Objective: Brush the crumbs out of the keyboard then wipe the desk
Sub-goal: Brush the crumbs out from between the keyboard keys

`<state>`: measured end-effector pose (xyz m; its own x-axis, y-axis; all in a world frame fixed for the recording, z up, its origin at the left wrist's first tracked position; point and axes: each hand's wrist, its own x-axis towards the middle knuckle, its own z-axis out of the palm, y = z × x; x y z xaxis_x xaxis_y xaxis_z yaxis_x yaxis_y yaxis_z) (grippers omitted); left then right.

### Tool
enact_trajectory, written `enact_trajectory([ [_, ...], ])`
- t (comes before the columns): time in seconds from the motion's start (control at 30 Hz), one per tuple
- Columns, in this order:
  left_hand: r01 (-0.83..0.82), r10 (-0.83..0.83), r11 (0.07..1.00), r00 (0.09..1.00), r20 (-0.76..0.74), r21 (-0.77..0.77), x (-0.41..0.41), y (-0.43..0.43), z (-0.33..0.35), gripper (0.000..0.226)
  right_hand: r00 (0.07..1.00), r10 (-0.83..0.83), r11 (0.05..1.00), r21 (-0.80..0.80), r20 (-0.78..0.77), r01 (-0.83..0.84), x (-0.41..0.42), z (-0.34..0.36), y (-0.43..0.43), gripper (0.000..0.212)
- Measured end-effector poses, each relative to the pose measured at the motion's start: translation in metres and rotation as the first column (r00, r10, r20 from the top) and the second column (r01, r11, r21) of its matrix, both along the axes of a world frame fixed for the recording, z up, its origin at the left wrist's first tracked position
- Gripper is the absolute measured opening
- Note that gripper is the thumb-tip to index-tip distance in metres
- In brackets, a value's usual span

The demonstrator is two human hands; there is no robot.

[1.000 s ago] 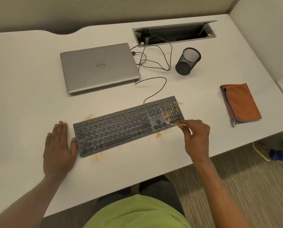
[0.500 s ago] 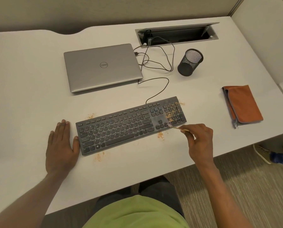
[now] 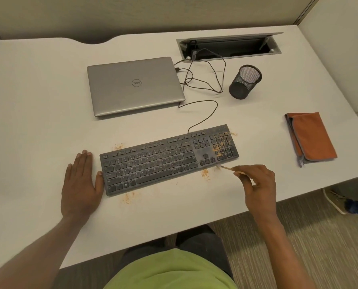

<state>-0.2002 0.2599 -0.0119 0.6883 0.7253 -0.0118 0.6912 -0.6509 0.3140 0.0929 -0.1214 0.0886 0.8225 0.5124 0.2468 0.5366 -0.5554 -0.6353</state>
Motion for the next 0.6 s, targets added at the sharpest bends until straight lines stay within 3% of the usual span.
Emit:
enact_trajectory([
  [0.27,0.003,-0.003,1.000,1.000,-0.002,0.001,0.000,0.000,0.000,0.073,1.000,-0.003,1.000,0.013,0.015,0.003,0.001,-0.002,0.012,0.026],
  [0.47,-0.002,0.002,1.000,1.000,-0.005,-0.004,-0.001,0.000,-0.001,0.073,0.989,-0.083,0.989,0.111,-0.119,0.097,-0.007,-0.001,0.012,0.018],
  [0.6,-0.009,0.009,1.000,1.000,-0.004,-0.011,0.000,0.000,0.001,0.073,0.987,0.041,0.991,0.135,-0.156,-0.020,-0.013,0.004,0.028,0.030],
])
